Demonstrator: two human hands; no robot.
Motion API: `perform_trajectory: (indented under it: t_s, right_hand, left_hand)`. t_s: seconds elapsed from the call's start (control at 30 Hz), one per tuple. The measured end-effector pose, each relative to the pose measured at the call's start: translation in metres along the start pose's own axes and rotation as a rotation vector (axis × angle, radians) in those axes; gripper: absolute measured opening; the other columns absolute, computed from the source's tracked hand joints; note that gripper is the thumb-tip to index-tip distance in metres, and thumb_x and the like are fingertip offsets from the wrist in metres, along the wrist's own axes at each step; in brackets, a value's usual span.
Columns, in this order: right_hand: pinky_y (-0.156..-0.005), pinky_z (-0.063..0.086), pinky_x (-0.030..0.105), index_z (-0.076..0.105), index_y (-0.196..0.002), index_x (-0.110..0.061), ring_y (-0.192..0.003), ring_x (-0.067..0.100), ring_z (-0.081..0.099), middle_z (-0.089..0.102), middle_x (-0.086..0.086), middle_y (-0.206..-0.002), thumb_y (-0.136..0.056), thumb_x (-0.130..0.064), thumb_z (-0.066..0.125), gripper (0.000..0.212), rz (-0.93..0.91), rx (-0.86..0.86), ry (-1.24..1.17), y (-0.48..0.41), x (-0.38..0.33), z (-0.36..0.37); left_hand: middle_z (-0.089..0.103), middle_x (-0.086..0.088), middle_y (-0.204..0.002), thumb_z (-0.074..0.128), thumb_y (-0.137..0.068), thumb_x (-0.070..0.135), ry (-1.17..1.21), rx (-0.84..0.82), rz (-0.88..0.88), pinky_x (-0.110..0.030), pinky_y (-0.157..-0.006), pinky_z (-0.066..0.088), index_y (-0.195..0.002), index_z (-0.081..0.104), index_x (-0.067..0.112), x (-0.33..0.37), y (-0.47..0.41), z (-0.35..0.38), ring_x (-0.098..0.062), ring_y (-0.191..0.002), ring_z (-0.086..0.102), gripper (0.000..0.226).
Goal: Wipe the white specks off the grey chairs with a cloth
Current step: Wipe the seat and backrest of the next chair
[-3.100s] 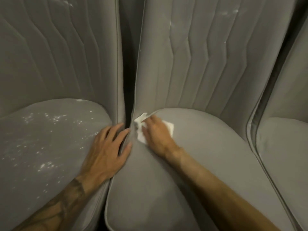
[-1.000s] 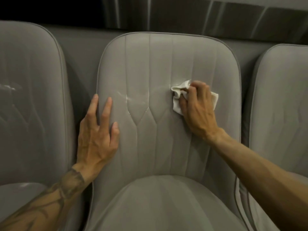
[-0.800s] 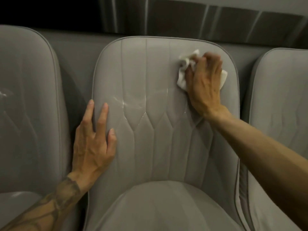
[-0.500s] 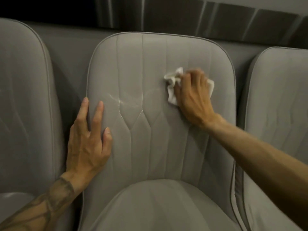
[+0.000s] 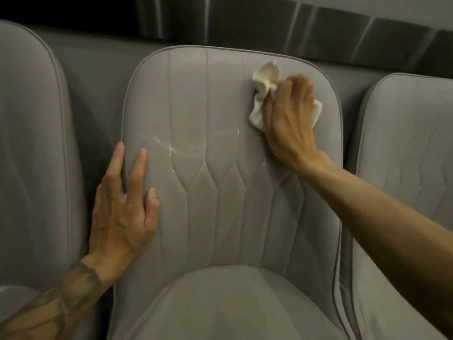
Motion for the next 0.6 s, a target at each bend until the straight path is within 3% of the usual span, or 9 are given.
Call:
perform_trajectory:
  t_s: [0.1, 0.2, 0.3, 0.37, 0.5, 0.6]
  right_hand:
    - [-0.091, 0.034, 0.042, 0.048, -0.108, -0.004, -0.099, 0.034, 0.045, 0.049, 0.020, -0.112, -0.100, -0.024, 0.045, 0.022, 0.163, 0.060, -0.022, 0.012, -0.013, 0.004]
    - [-0.088, 0.040, 0.050, 0.052, -0.106, -0.001, -0.099, 0.038, 0.049, 0.051, 0.023, -0.113, -0.099, -0.021, 0.048, 0.021, 0.040, -0.068, -0.037, 0.055, -0.030, 0.001]
    - [-0.083, 0.040, 0.048, 0.055, -0.106, 0.000, -0.096, 0.039, 0.051, 0.052, 0.024, -0.112, -0.100, -0.022, 0.047, 0.025, -0.101, -0.130, -0.031, 0.037, -0.015, -0.007]
    - [-0.085, 0.039, 0.048, 0.054, -0.108, 0.001, -0.098, 0.040, 0.050, 0.051, 0.025, -0.113, -0.101, -0.024, 0.042, 0.028, -0.047, -0.048, 0.013, -0.001, -0.002, -0.006]
    - [-0.091, 0.035, 0.036, 0.052, -0.109, -0.002, -0.101, 0.032, 0.049, 0.050, 0.020, -0.114, -0.102, -0.024, 0.038, 0.027, 0.234, 0.114, 0.033, -0.029, 0.004, 0.000]
    - [-0.093, 0.038, 0.047, 0.052, -0.110, 0.001, -0.101, 0.039, 0.049, 0.051, 0.024, -0.113, -0.101, -0.021, 0.044, 0.024, 0.131, 0.006, -0.011, 0.025, -0.016, 0.001]
  left_hand:
    - [0.017, -0.021, -0.170, 0.040, -0.101, 0.031, 0.002, 0.012, 0.003, -0.054, -0.111, 0.039, -0.165, 0.025, 0.017, -0.001, 0.001, 0.000, -0.041, -0.146, 0.033, 0.067]
    - [0.018, -0.021, -0.170, 0.039, -0.102, 0.031, 0.001, 0.022, 0.008, -0.055, -0.113, 0.038, -0.165, 0.025, 0.017, -0.001, 0.001, 0.000, -0.041, -0.147, 0.033, 0.066]
    - [0.018, -0.022, -0.169, 0.039, -0.103, 0.031, 0.001, 0.021, 0.006, -0.054, -0.115, 0.037, -0.165, 0.026, 0.016, -0.001, 0.001, 0.000, -0.041, -0.148, 0.033, 0.065]
    - [0.018, -0.022, -0.169, 0.039, -0.102, 0.031, 0.000, 0.020, 0.007, -0.053, -0.114, 0.037, -0.165, 0.026, 0.016, 0.000, 0.000, 0.000, -0.042, -0.147, 0.033, 0.066]
    - [0.019, -0.023, -0.169, 0.039, -0.103, 0.031, -0.001, 0.027, 0.020, -0.051, -0.116, 0.036, -0.165, 0.026, 0.016, -0.001, 0.000, 0.001, -0.041, -0.148, 0.032, 0.066]
    - [0.019, -0.024, -0.168, 0.040, -0.102, 0.030, 0.002, 0.035, 0.019, -0.052, -0.115, 0.037, -0.165, 0.026, 0.015, -0.002, 0.000, 0.002, -0.042, -0.146, 0.033, 0.066]
Point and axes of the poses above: each hand's wrist, its own y-axis away from the middle knuckle, its own z-axis out of the palm, x = y × z, the point moved 2 cm from there along -y, towards the middle knuckle
